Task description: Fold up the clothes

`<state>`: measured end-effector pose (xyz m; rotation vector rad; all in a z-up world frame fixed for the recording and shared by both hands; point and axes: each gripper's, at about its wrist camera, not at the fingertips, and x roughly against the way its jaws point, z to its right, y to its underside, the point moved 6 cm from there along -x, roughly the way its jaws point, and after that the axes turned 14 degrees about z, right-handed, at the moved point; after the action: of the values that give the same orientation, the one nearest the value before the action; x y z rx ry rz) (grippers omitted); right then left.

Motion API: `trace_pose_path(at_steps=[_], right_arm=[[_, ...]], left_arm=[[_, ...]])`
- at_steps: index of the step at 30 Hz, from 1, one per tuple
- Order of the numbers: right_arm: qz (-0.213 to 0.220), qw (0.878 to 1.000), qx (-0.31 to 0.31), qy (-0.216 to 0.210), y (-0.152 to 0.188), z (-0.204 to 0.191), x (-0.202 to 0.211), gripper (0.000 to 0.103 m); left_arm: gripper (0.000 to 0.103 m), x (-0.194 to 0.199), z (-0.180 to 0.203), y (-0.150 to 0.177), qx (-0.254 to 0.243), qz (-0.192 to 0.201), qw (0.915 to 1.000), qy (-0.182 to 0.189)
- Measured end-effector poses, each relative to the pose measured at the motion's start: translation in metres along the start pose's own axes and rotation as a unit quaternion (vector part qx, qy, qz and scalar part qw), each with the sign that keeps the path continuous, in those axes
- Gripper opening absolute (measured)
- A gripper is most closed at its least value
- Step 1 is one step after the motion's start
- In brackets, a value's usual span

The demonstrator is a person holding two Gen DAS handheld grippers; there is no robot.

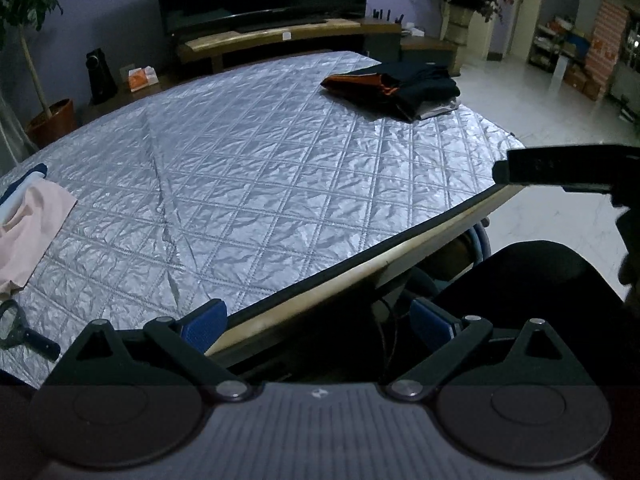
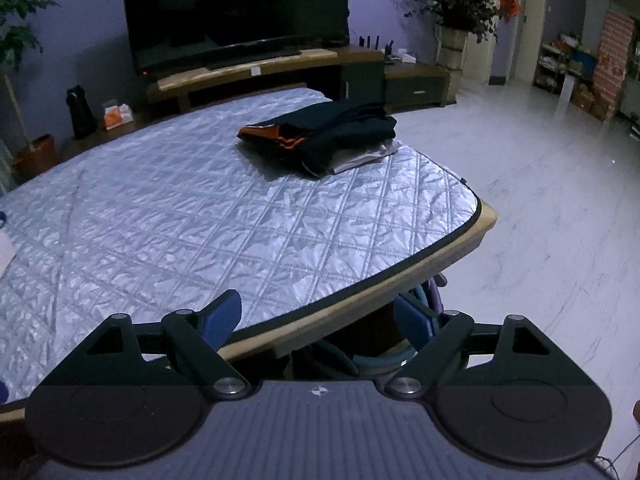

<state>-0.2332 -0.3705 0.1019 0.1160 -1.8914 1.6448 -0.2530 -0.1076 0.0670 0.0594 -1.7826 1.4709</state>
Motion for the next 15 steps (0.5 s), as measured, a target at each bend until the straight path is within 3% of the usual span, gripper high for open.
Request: trace_pose_path(at_steps=[7,15], right_arm=[[0.014,1.000,0.023,-0.002,0.004,-0.003,0.015,0.090],[0.012,1.000,0.002,-0.003,0.004,0.003,0.015,0.090]], left_arm=[[0.098,0.002,0.009,0.004,-0.016,-0.001,0.9999,0.001],[0.098,0.001,0.012,0.007,-0.020,-0.007,0.9998,-0.002]])
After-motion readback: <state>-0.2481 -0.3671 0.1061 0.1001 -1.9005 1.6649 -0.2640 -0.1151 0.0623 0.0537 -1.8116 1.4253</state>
